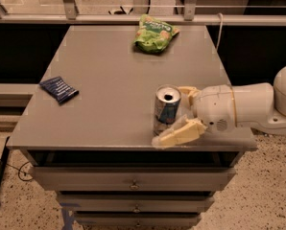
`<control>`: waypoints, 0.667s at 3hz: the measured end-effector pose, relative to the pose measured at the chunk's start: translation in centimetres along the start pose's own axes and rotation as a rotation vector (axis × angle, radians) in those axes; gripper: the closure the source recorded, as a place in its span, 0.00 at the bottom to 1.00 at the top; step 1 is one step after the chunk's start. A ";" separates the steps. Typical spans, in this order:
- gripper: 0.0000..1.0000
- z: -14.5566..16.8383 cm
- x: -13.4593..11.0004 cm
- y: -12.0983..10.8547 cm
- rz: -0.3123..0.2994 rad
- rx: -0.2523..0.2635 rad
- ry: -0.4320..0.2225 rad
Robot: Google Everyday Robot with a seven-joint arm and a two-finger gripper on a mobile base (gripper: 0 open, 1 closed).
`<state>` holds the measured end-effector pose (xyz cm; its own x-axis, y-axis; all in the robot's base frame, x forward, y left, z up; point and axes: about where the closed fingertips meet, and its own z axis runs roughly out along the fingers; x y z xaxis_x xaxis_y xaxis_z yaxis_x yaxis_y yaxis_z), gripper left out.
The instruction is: Knock redbull can over
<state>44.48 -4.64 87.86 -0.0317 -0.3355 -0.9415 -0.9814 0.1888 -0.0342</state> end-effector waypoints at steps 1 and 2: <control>0.42 -1.3 -0.3 -1.9 -0.007 0.030 0.005; 0.65 -3.1 -1.1 -4.5 -0.029 0.065 0.039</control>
Offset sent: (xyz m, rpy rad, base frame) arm 0.0717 -0.0658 0.0412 -0.1022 -0.0752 -0.0998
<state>48.31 -7.97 90.07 -0.0119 -0.3775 -0.9259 -0.9677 0.2375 -0.0843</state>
